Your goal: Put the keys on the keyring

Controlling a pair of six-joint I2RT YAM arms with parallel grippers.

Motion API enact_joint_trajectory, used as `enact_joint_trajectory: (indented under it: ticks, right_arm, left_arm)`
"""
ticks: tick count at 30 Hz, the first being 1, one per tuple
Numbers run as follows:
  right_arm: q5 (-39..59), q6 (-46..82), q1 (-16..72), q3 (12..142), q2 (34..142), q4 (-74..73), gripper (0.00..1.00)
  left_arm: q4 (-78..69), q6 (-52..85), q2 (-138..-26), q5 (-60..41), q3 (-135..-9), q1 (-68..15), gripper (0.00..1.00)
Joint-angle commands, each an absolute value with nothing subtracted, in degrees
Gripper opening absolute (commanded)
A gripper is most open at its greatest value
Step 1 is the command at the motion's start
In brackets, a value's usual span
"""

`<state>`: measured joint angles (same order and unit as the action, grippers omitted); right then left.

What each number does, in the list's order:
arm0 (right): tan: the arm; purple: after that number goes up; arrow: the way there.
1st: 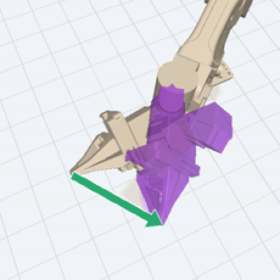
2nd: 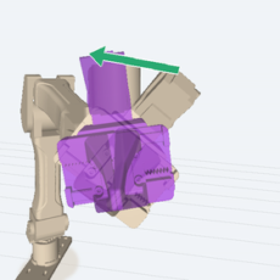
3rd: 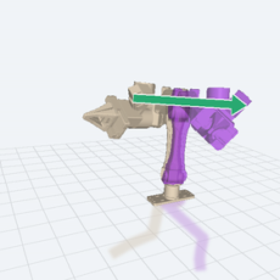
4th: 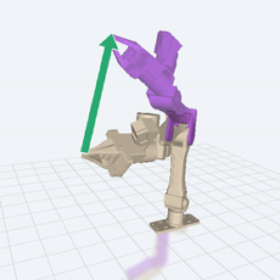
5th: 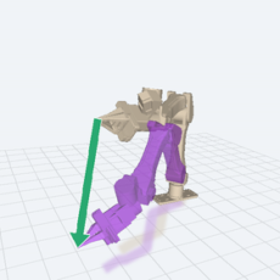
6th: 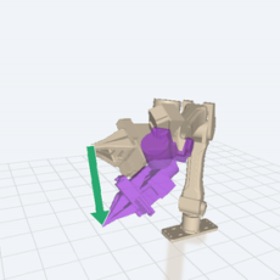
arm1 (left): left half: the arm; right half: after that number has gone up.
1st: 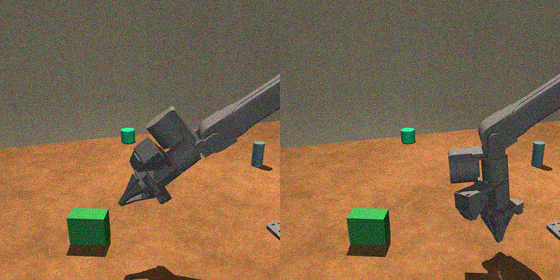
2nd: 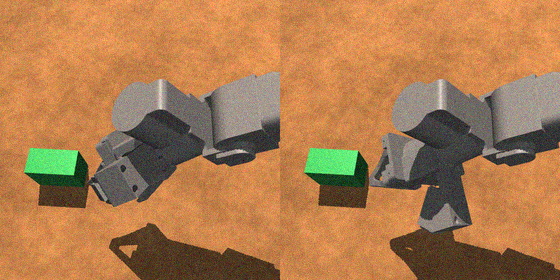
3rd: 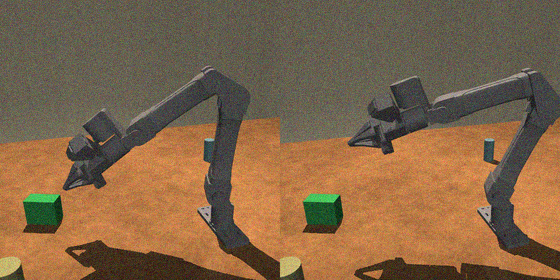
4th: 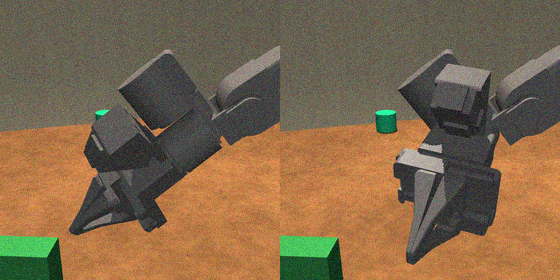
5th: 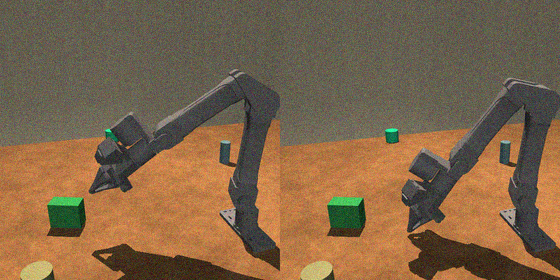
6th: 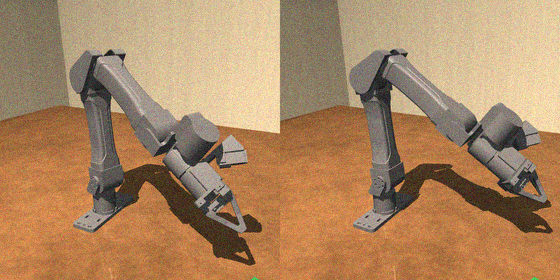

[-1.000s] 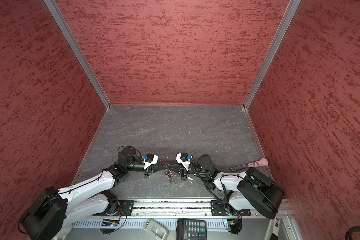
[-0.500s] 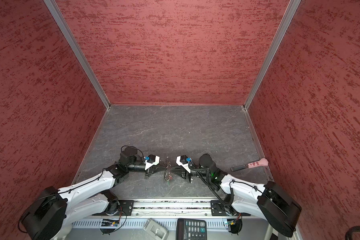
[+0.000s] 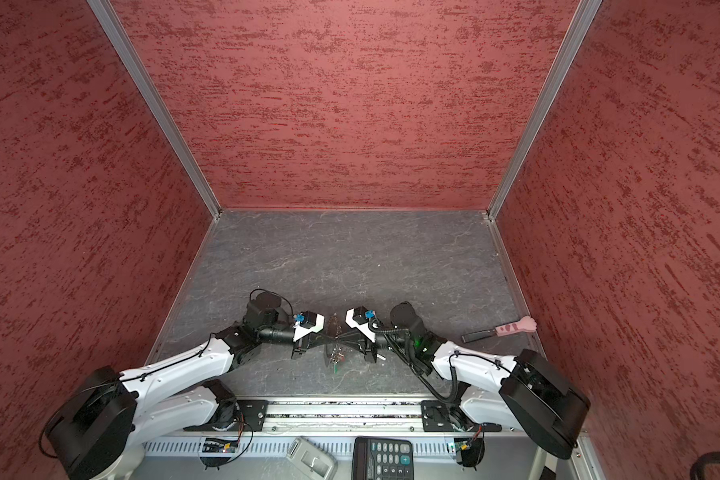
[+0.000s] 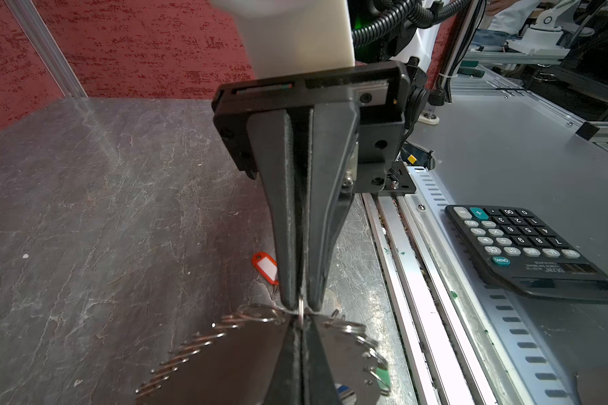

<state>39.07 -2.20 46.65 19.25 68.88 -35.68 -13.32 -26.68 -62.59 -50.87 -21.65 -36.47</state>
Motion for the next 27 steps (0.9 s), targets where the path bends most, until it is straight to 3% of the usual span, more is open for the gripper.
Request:
enact_joint_trajectory:
  ticks: [1,6,10,15,27]
  right_arm:
    - [41.02,-2.81,46.54,21.1,69.5,-35.47,0.03]
    - [40.81,-2.82,46.5,20.93,68.93,-35.71,0.0]
    - [40.43,-0.53,46.41,18.62,67.38,-41.31,0.0]
    - [41.2,2.11,46.42,17.41,67.84,-47.22,0.0]
    - [42.98,5.8,46.41,16.92,72.37,-57.07,0.0]
  left_arm:
    - [-13.45,-27.56,-62.92,-50.99,-23.27,-36.74,0.0]
    - [-14.68,-27.03,-62.49,-51.06,-22.79,-36.66,0.0]
    - [-19.53,-23.77,-62.58,-52.67,-21.31,-35.54,0.11]
    - [-22.52,-22.33,-61.51,-54.5,-20.01,-34.44,0.16]
    - [-23.47,-21.62,-61.52,-57.0,-19.94,-34.1,0.12]
